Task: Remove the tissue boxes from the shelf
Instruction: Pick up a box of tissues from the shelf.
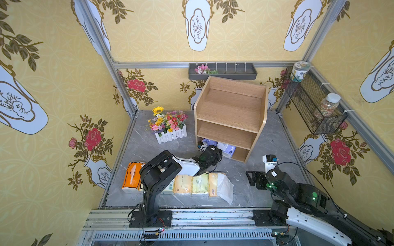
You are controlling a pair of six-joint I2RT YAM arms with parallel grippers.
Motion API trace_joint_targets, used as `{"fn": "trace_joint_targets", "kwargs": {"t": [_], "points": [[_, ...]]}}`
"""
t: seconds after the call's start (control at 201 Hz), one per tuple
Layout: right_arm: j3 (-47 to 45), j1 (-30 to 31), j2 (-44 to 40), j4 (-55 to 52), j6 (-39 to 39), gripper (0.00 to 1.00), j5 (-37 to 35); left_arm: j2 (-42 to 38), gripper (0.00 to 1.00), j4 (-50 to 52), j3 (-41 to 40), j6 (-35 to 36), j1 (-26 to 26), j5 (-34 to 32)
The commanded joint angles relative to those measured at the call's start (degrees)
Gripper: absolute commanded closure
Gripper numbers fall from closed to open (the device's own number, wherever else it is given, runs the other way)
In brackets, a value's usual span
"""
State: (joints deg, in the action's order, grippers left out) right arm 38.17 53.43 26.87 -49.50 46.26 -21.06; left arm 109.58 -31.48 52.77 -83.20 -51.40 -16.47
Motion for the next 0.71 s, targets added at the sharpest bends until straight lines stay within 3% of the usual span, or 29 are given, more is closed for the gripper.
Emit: {"fn": "trace_joint_targets", "kwargs": {"t": [0.0, 0.329, 0.617, 0.702], "points": [[0.41, 0.03, 0.05, 0.45, 0.42, 0.14, -0.2, -0.24, 0.87, -1.36, -0.99, -0.34, -0.02, 0.92], [-1.0, 0.03, 5.33, 8.01, 3.24, 0.15, 0.69, -7.04, 1.0, -3.08, -5.85, -1.43, -0.61, 0.12], [-0.38, -0.4, 16.71, 20.33, 4.64, 0.11, 4.7, -12.86, 1.0, -6.9, -13.88, -4.33, -1.06, 0.59], [-1.32, -1.76, 19.21, 25.5, 6.44, 0.06, 9.06, -13.55, 1.0, -8.67, -15.41, -4.85, -1.25, 1.95]]}}
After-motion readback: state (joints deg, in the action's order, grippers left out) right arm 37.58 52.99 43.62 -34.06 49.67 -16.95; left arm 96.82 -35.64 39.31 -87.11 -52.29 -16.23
